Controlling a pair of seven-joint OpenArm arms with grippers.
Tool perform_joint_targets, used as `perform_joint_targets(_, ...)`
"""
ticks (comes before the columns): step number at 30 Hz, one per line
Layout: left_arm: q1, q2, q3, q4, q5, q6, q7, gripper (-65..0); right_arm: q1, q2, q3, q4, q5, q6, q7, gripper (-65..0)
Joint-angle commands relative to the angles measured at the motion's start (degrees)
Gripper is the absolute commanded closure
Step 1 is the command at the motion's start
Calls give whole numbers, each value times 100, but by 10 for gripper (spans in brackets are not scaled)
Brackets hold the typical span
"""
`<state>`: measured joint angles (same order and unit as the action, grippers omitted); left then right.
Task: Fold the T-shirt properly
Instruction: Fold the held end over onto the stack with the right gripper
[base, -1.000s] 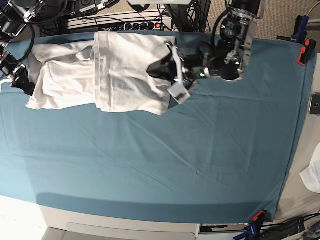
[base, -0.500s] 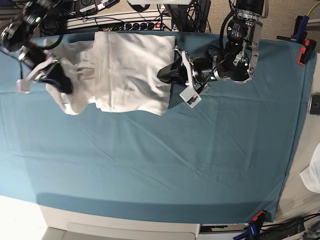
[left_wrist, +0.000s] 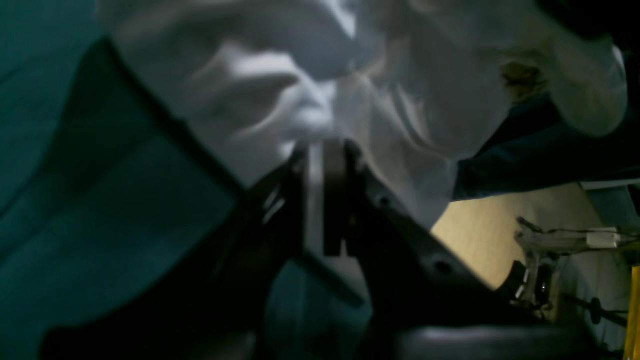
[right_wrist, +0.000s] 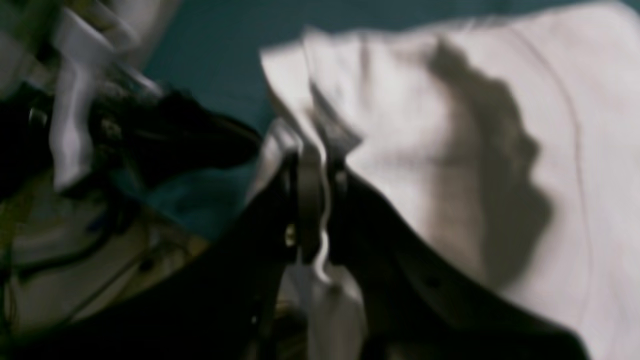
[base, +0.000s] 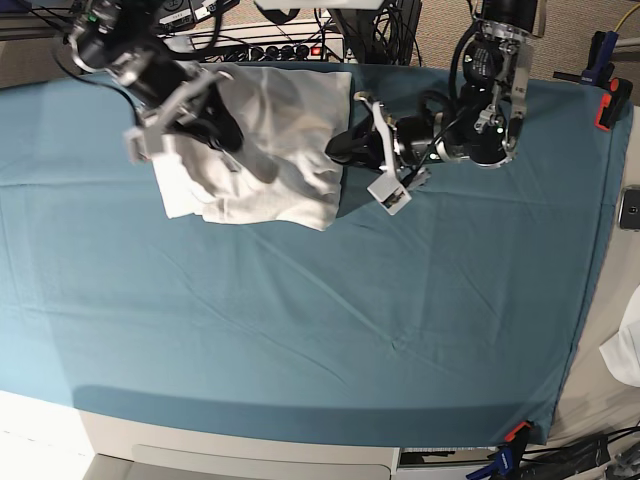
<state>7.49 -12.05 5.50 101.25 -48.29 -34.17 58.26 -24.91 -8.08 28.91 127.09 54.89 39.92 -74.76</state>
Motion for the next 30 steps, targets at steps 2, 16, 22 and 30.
perform_joint_targets(2,-50,-101,-17,94,-155,-42,-111,-70,20,11,-380,94,-452,8,638,0)
perform_joint_targets(16,-52,-273,-15,94,-282,-42,-122,-69,317,9,-2433,-483,-3462,-776,2494,0)
perform_joint_targets(22,-52,-273,-15,92,-282,-42,-122,-69,706,-2,-2634,-1305,-3676,-933,2527,0)
perform_joint_targets(30,-85,-273,-17,94,-297,-42,-125,-70,793,-2,-2634,-1351,-2822,-372,2157,-61)
